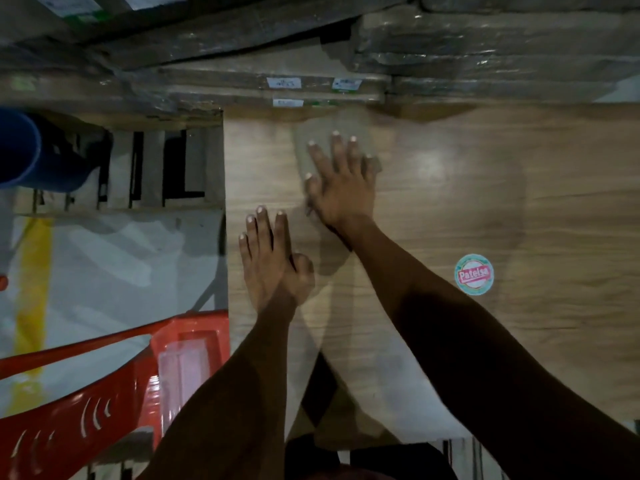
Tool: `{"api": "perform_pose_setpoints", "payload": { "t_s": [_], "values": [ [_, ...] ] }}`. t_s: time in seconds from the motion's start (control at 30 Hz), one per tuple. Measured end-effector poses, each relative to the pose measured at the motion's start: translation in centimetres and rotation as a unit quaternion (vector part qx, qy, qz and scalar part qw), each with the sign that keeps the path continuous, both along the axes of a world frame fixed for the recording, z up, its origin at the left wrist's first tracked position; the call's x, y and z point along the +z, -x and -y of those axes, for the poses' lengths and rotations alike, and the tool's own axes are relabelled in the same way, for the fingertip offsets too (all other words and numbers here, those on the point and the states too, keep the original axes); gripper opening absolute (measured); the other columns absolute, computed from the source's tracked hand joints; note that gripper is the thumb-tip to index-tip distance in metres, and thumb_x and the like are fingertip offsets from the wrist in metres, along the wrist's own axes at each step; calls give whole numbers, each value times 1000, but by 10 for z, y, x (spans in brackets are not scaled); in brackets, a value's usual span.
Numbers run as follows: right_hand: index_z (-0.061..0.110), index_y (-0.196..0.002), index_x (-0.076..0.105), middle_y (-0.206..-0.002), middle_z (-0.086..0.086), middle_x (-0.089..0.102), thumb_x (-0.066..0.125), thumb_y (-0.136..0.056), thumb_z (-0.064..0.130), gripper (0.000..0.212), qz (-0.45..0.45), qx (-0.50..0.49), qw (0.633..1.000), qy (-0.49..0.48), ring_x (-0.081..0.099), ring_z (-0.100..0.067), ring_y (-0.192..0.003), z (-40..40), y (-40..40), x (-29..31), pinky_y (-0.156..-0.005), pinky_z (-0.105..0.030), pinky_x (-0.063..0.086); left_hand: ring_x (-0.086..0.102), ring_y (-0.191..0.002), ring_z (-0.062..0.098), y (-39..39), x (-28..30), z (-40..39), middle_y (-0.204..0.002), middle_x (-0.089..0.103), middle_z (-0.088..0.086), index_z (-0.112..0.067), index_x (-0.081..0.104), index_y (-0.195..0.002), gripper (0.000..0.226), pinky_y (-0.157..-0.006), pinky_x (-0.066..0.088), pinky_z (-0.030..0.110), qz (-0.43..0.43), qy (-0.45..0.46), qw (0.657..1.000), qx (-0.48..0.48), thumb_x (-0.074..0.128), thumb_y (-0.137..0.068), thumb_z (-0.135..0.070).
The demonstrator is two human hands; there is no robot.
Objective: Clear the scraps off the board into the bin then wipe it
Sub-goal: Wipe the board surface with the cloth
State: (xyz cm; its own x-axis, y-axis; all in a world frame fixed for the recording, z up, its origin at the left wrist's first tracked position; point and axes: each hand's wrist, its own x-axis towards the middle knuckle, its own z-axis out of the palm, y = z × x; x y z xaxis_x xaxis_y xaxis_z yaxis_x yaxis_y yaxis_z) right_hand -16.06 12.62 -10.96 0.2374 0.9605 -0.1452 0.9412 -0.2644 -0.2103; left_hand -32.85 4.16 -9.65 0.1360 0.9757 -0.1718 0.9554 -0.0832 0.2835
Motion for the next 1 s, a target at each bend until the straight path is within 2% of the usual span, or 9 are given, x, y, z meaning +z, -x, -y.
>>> {"api": "perform_pose_setpoints", "payload": {
  "t_s": [0.13,0.2,0.3,0.37,0.57,0.63,0.77,0.87,1.0],
  "values": [
    [38,-164,11,-174,-9,0,20,-104,52,63,-28,-231,972,15,-1,-38,-159,-35,-7,4,-125,-60,5,2,-160,29,-1,1,-2,-172,9,12,-20,21,-163,87,-129,7,50,-6,-8,1000,2,48,-82,-36],
    [36,-163,16,-173,-10,5,24,-103,52,63,-31,-174,984,6,2,-39,-159,-35,14,7,-125,-60,4,5,-160,30,1,1,-2,-172,11,12,-19,23,-162,87,-129,8,50,-4,-8,1000,4,48,-80,-36],
    [37,-161,26,-172,-7,16,29,-100,51,62,-1,44,999,-4,11,-38,-158,-17,32,2,-123,-59,10,6,-159,30,1,3,-2,-172,13,12,-19,26,-161,88,-129,8,50,3,-9,1000,7,49,-78,-35],
    [39,-161,24,-172,-4,16,29,-100,52,63,3,87,996,-1,10,-35,-158,-17,15,1,-123,-58,11,4,-160,29,0,2,-2,-172,11,11,-19,25,-162,89,-129,6,50,2,-3,1000,10,50,-78,-35],
    [34,-164,13,-173,-9,3,25,-105,50,62,3,-147,989,17,1,-38,-159,-21,-99,7,-126,-61,4,3,-160,29,2,2,-2,-172,9,12,-19,23,-162,84,-129,5,49,3,-4,1000,2,46,-84,-38],
    [34,-164,11,-174,-10,0,24,-104,51,63,0,-193,981,22,-1,-40,-159,-17,-100,6,-125,-63,4,2,-160,28,1,2,-3,-172,8,11,-20,23,-162,76,-129,5,49,5,2,1000,4,42,-92,-43],
    [39,-162,16,-173,-8,8,23,-102,53,63,1,-88,996,21,4,-38,-159,2,-30,7,-124,-60,7,-3,-160,25,1,4,-1,-173,2,9,-23,16,-163,81,-129,2,49,-7,12,1000,1,41,-97,-62],
    [41,-162,19,-173,-5,12,24,-102,54,61,-11,-16,1000,3,9,-35,-159,15,-34,9,-125,-58,11,-6,-160,26,0,6,0,-173,-2,9,-24,13,-162,86,-129,4,51,-11,13,1000,-11,40,-95,-69],
    [38,-163,11,-174,-8,3,24,-103,53,63,-4,-163,986,19,4,-38,-159,21,-86,6,-125,-61,5,2,-159,32,-2,11,4,-171,7,14,-26,24,-156,78,-126,7,54,-1,-7,998,-65,48,-94,-66]
  ]
}}
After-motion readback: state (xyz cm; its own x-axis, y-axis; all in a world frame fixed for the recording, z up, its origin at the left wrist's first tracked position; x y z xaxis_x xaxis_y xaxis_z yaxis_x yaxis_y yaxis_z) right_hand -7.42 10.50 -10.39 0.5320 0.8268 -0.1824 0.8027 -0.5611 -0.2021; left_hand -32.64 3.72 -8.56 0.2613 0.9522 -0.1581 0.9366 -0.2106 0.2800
